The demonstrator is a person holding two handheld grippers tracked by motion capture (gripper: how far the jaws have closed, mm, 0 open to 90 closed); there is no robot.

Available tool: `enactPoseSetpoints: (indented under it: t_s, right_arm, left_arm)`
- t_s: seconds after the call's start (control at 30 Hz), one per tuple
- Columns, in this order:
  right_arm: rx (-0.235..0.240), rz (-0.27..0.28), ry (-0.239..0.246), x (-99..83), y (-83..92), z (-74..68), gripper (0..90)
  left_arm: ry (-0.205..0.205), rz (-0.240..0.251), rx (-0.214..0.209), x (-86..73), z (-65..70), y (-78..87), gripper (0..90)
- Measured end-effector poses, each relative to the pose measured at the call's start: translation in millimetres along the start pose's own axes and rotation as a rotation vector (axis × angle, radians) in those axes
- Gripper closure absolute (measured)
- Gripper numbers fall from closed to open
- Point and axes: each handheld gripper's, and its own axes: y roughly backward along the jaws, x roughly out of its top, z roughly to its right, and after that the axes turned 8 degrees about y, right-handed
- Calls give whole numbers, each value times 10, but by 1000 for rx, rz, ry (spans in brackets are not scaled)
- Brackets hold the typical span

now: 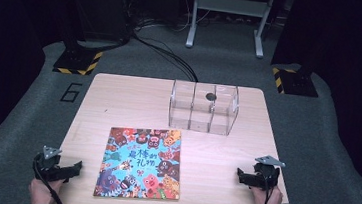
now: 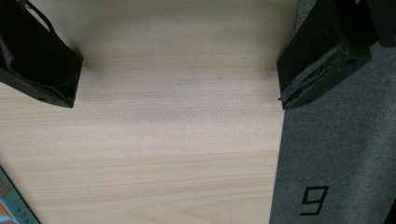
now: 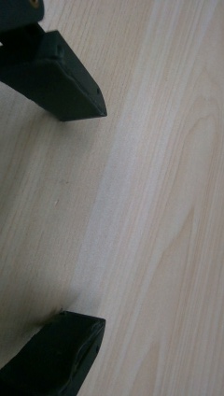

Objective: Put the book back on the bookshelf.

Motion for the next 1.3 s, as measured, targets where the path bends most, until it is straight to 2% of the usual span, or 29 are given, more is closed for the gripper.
enactPoseSetpoints:
  t_s: [0.13,0.23,0.27,0.3,0.4,0.47,0.5,0.53,0.57,0.67,0.77,1.2,1.3]
  right_arm:
    - [4,-4,10,-3,5,6,16]
    - [3,-8,13,-1,6,8,17]
    - [3,-5,8,0,5,6,17]
    - [3,-5,8,0,5,6,17]
    - [1,-7,6,1,5,4,18]
    - [1,-6,10,-1,7,5,22]
    - [1,-6,10,-1,7,5,22]
    - [2,-6,11,-1,7,5,23]
    - [2,-6,11,-1,7,5,23]
    - [2,-4,11,-2,7,4,27]
    - [1,-3,10,-3,8,3,28]
    - [-1,3,10,-5,9,1,37]
    - [-1,2,12,-6,10,2,39]
  left_arm:
    - [4,-6,-5,4,0,6,0]
    - [16,-10,-36,14,17,18,0]
    - [15,-9,-55,30,59,21,1]
    - [15,-9,-55,30,59,21,1]
    - [-8,-6,-75,73,135,40,1]
    - [-15,-7,-112,113,225,73,1]
    - [-15,-7,-112,113,225,73,1]
    - [-19,7,-130,131,292,76,1]
    - [-19,7,-130,131,292,76,1]
    - [-32,-3,-168,157,389,59,1]
    - [-75,-20,-203,177,544,15,1]
    - [-139,-81,-267,145,878,-143,1]
    - [-146,-80,-280,137,936,-168,2]
